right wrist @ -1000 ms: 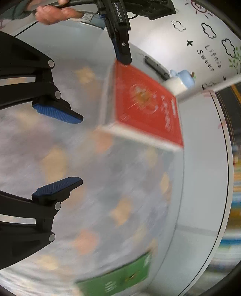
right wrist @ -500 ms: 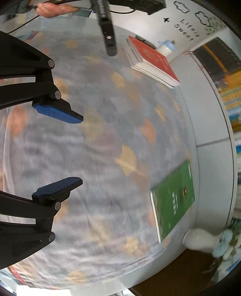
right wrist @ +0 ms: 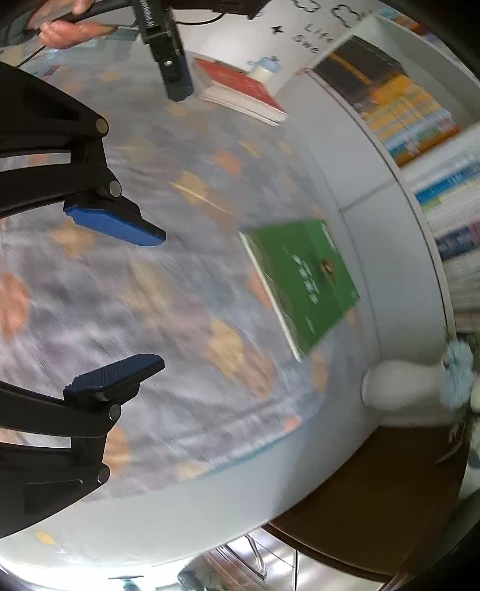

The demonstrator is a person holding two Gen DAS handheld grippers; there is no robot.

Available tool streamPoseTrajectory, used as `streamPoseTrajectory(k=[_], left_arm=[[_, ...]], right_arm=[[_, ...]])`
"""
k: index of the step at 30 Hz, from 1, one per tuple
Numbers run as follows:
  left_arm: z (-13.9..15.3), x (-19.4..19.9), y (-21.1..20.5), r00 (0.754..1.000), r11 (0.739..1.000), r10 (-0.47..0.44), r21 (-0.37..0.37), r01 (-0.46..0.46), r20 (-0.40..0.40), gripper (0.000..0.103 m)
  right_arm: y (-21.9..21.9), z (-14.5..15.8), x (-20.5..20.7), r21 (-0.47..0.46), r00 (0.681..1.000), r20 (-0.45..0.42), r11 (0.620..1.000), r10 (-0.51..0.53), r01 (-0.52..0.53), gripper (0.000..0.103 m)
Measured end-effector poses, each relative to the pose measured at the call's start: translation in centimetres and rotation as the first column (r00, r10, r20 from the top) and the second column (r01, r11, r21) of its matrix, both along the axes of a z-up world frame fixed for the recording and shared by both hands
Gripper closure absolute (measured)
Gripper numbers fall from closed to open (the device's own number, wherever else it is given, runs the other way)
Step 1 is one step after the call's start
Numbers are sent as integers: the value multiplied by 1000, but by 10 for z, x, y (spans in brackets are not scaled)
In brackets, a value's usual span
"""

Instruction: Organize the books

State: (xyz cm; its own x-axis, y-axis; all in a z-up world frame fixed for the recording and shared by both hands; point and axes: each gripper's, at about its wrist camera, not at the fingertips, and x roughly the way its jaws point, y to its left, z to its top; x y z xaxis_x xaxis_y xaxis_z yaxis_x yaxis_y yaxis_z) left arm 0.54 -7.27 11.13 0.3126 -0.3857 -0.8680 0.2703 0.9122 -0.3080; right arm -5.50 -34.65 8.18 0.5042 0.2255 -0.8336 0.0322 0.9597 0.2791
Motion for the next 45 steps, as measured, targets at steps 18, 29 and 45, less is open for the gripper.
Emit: streamPoseTrajectory(k=[18,29,45], left_arm=[[-72,136,-41,996,997,67,-29,-68,-59,43],[-98,166,-37,987,972,117,-192,-136,-105,45],[-94,54,-9,984,985,-6,-170,-25,-178,44]], right_arm=[[-37,-30,155,0,999,20,1000,-28,28,44],[-32,-68,216,49,1000,16,999,-4,3,61],[26,-56,102,126,987,-67,983,146,-137,61]])
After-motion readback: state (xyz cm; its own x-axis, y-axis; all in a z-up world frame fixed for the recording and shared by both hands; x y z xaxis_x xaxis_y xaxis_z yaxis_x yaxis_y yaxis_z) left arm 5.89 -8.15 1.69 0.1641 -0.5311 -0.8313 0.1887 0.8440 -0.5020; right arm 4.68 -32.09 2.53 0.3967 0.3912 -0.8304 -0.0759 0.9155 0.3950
